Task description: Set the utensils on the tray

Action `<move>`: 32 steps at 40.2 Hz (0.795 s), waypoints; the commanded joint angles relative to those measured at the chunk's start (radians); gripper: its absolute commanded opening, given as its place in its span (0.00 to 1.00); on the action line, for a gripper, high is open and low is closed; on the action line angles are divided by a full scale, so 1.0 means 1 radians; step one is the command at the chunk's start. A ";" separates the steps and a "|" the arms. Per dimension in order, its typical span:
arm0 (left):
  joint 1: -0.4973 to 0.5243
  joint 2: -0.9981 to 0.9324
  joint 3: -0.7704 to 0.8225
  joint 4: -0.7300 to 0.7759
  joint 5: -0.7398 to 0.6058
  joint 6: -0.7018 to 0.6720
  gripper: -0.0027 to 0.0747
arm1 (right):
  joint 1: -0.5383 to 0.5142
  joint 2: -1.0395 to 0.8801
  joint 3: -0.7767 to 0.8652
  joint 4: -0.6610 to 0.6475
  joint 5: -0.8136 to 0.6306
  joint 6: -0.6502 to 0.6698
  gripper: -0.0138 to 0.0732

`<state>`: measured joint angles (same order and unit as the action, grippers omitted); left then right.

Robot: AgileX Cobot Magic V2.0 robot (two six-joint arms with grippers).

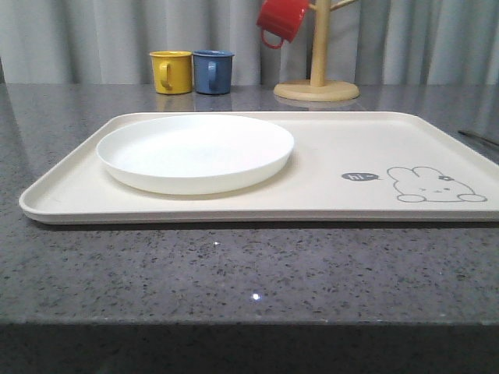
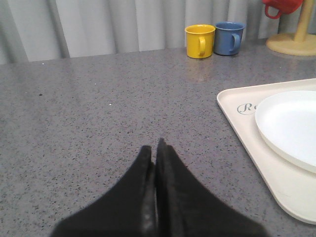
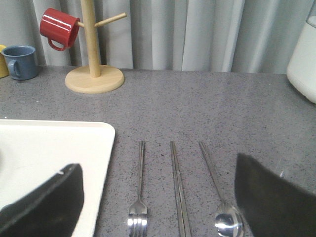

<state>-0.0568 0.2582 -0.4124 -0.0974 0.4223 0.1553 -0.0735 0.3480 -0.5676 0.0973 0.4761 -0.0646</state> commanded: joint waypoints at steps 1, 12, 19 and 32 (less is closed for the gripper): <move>-0.008 0.009 -0.026 -0.002 -0.087 -0.001 0.01 | -0.006 0.015 -0.035 0.002 -0.074 -0.008 0.90; -0.008 0.009 -0.026 -0.002 -0.087 -0.001 0.01 | -0.006 0.027 -0.036 0.018 -0.084 -0.008 0.90; -0.008 0.009 -0.026 -0.002 -0.087 -0.001 0.01 | -0.006 0.220 -0.136 0.017 -0.058 -0.008 0.90; -0.008 0.009 -0.026 -0.002 -0.087 -0.001 0.01 | -0.004 0.709 -0.455 0.017 0.250 -0.008 0.90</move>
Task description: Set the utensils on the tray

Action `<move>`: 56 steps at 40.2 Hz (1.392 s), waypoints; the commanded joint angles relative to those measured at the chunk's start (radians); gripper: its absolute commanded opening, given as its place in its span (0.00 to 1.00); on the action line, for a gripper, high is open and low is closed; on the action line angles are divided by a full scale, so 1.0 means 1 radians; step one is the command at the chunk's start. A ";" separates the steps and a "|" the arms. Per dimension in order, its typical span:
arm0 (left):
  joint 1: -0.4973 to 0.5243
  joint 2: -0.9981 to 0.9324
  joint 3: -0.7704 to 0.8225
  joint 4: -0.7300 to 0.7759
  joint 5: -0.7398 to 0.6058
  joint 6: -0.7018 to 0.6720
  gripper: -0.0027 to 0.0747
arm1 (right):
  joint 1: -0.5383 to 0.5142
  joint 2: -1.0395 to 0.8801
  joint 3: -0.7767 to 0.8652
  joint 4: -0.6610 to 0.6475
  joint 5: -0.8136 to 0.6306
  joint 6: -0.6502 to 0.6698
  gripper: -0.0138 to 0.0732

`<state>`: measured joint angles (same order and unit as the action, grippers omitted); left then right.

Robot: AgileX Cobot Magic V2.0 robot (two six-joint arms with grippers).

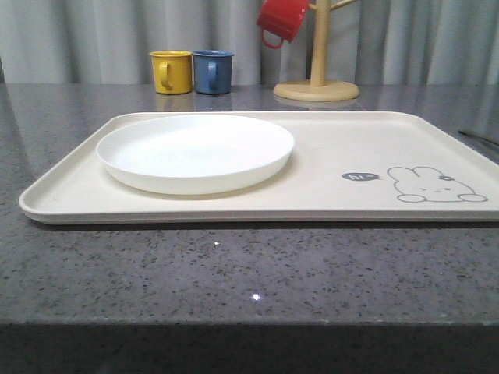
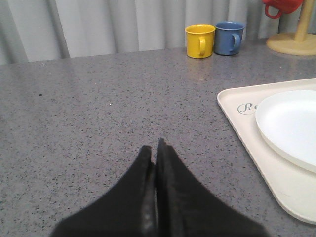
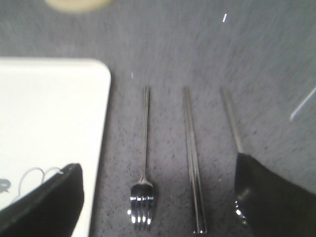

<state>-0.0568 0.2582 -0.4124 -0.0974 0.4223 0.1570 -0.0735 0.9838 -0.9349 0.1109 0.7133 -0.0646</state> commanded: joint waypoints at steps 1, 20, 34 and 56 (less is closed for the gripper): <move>-0.008 0.009 -0.026 -0.002 -0.087 -0.002 0.01 | -0.001 0.106 -0.110 0.003 0.030 -0.008 0.90; -0.008 0.009 -0.026 -0.002 -0.087 -0.002 0.01 | 0.065 0.444 -0.236 -0.005 0.067 -0.008 0.90; -0.008 0.009 -0.026 -0.002 -0.087 -0.002 0.01 | 0.064 0.548 -0.236 -0.014 0.022 -0.008 0.89; -0.008 0.009 -0.026 -0.002 -0.087 -0.002 0.01 | 0.064 0.579 -0.236 -0.014 0.024 -0.008 0.35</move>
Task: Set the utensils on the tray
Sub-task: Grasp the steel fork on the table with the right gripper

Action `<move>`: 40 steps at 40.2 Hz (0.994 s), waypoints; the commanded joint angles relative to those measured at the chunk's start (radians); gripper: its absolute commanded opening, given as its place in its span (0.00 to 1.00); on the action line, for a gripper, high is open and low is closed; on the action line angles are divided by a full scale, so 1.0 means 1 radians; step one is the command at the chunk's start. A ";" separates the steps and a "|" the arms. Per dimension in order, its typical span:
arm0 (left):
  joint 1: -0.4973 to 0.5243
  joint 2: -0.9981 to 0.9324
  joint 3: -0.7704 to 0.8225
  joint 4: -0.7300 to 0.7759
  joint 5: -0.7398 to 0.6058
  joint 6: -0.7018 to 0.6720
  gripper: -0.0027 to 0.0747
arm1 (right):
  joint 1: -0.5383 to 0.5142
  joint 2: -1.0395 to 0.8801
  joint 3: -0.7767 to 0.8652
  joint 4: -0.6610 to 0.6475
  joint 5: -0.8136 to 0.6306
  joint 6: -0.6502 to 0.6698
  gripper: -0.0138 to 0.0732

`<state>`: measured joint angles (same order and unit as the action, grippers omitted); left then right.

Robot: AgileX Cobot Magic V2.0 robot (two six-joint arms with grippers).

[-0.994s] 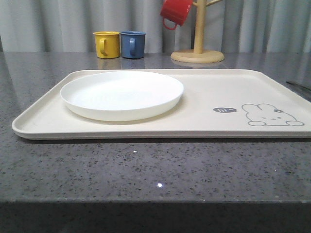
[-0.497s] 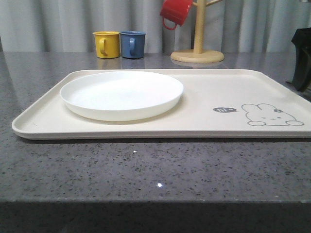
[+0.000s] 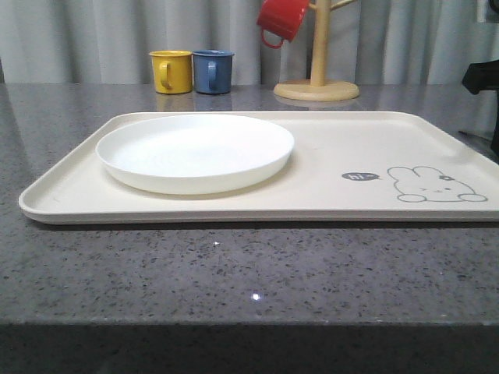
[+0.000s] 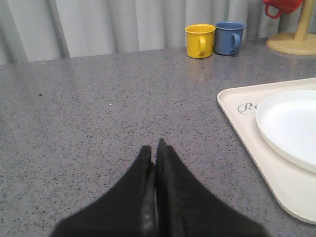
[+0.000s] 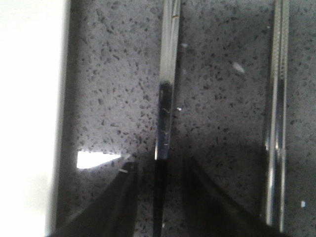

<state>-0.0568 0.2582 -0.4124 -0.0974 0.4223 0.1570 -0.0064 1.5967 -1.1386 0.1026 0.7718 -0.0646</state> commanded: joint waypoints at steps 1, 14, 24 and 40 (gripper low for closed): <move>-0.008 0.009 -0.026 -0.002 -0.087 -0.002 0.01 | -0.003 -0.034 -0.033 -0.006 -0.032 -0.008 0.33; -0.008 0.009 -0.026 -0.002 -0.087 -0.002 0.01 | -0.003 -0.034 -0.033 -0.006 -0.032 -0.008 0.18; -0.008 0.009 -0.026 -0.002 -0.087 -0.002 0.01 | -0.003 -0.063 -0.087 -0.017 0.044 -0.008 0.18; -0.008 0.009 -0.026 -0.002 -0.087 -0.002 0.01 | 0.167 -0.117 -0.268 -0.026 0.239 0.199 0.19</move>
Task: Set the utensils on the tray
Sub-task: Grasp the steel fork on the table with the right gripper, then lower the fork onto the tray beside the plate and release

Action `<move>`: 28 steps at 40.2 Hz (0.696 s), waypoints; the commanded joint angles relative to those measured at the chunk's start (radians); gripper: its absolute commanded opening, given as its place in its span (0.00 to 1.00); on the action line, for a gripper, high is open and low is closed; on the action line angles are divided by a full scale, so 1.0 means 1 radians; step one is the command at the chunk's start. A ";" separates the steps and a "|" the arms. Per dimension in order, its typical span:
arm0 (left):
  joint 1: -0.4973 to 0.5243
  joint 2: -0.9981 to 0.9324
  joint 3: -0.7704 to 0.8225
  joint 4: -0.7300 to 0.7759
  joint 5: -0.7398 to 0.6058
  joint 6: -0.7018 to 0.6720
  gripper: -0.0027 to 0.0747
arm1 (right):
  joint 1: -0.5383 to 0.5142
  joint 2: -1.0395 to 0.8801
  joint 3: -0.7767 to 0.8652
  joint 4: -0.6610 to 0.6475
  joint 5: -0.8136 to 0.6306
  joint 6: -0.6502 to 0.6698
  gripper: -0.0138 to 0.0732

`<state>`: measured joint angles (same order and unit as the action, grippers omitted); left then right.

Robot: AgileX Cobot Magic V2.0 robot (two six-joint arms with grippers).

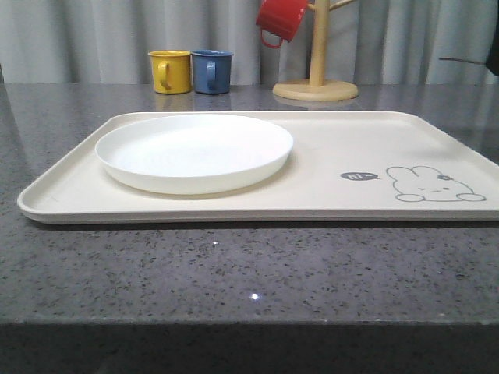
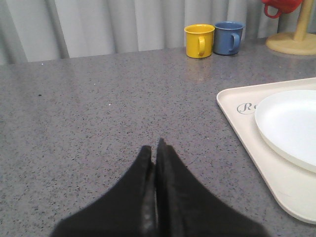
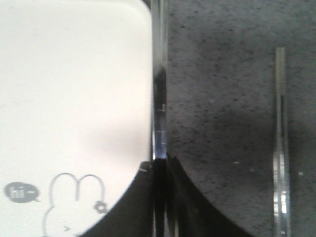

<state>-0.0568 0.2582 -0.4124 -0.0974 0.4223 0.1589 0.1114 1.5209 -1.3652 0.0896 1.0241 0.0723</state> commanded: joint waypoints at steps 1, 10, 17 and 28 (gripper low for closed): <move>-0.008 0.009 -0.026 -0.002 -0.087 -0.004 0.01 | 0.073 -0.041 -0.041 -0.019 -0.015 0.089 0.19; -0.008 0.009 -0.026 -0.002 -0.087 -0.004 0.01 | 0.249 -0.020 -0.041 -0.040 -0.089 0.244 0.19; -0.008 0.009 -0.026 -0.002 -0.087 -0.004 0.01 | 0.327 0.039 -0.046 -0.040 -0.135 0.306 0.19; -0.008 0.009 -0.026 -0.002 -0.087 -0.004 0.01 | 0.333 0.126 -0.046 -0.059 -0.168 0.404 0.19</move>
<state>-0.0568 0.2582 -0.4124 -0.0974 0.4223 0.1589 0.4456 1.6694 -1.3777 0.0485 0.9094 0.4467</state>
